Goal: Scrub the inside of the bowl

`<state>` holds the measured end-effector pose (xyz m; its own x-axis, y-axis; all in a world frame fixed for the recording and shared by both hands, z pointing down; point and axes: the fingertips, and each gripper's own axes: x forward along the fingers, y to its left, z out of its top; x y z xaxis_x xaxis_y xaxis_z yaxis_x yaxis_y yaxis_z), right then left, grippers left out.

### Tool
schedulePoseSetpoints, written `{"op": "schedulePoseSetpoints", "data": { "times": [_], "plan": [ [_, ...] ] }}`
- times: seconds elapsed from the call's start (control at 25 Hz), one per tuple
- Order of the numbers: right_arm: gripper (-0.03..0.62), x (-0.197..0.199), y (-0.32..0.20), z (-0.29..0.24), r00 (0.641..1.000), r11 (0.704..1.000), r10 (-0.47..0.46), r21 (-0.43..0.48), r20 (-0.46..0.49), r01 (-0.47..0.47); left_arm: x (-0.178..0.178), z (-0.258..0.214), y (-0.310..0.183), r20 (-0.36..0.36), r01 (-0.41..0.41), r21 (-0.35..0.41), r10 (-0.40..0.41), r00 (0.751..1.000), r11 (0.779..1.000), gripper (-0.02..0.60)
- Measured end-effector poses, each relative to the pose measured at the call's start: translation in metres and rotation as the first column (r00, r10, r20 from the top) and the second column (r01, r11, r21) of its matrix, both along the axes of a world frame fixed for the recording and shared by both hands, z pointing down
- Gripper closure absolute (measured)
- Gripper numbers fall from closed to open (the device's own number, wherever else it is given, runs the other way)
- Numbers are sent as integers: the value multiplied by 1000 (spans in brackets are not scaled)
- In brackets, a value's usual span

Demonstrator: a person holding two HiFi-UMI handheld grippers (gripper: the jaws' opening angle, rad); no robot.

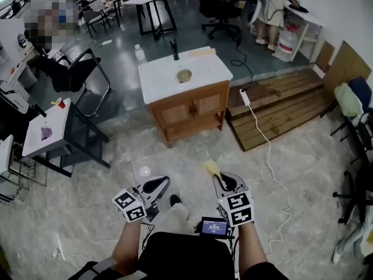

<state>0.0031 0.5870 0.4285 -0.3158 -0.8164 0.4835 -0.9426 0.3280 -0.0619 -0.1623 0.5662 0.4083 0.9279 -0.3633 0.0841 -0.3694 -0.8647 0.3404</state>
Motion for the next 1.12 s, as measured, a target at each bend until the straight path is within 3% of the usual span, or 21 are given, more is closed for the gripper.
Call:
{"op": "schedulePoseSetpoints", "data": {
  "times": [0.12, 0.4, 0.84, 1.12],
  "plan": [
    [551, 1, -8, 4, 1000, 1000, 0, -16, -7, 0, -5, 9, -12, -4, 13, -31, -13, 1000, 999, 578],
    [551, 10, -54, 7, 996, 999, 3, -38, -87, -6, 9, 7, -72, -24, -1, -20, 1, 1000, 1000, 578],
    [551, 9, -180, 0, 988, 999, -5, -53, -156, -3, 19, 13, -195, -42, -56, -28, 55, 998, 998, 578],
    [551, -1, -236, 1, 988, 997, 26, -66, -150, -36, 13, 18, -252, -28, -106, -37, 105, 994, 994, 578]
  ]
}}
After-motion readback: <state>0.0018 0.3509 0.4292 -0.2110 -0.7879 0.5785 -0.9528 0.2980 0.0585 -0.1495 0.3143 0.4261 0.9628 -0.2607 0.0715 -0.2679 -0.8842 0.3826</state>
